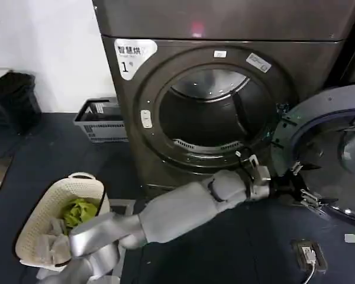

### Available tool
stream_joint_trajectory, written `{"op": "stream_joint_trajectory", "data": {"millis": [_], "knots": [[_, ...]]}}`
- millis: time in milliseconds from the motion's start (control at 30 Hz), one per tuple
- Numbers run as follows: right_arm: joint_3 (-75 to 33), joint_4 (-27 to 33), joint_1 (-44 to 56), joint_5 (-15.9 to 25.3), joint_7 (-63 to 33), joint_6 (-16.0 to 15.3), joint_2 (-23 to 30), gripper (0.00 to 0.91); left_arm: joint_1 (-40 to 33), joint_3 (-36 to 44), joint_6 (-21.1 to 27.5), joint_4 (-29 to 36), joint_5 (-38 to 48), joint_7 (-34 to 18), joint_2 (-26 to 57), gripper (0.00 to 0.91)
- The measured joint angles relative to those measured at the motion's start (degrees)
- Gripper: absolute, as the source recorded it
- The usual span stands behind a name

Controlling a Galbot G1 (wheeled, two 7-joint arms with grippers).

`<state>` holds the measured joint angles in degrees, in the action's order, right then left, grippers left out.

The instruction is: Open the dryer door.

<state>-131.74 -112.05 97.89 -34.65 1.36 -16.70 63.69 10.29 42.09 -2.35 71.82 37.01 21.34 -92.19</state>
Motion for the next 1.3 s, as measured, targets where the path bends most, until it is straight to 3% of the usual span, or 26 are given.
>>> {"op": "stream_joint_trajectory", "data": {"millis": [767,1300], "knots": [[-0.7,-0.45,1.02,-0.02,0.43,0.74,0.32,0.907,0.94,1.83,-4.95,5.39,1.68,-1.63,0.14,0.907],[-1.02,-0.57,0.67,0.98,1.0,2.43,-0.05,0.907,0.69,1.58,-10.38,12.32,5.43,-1.84,13.77,0.907]]}}
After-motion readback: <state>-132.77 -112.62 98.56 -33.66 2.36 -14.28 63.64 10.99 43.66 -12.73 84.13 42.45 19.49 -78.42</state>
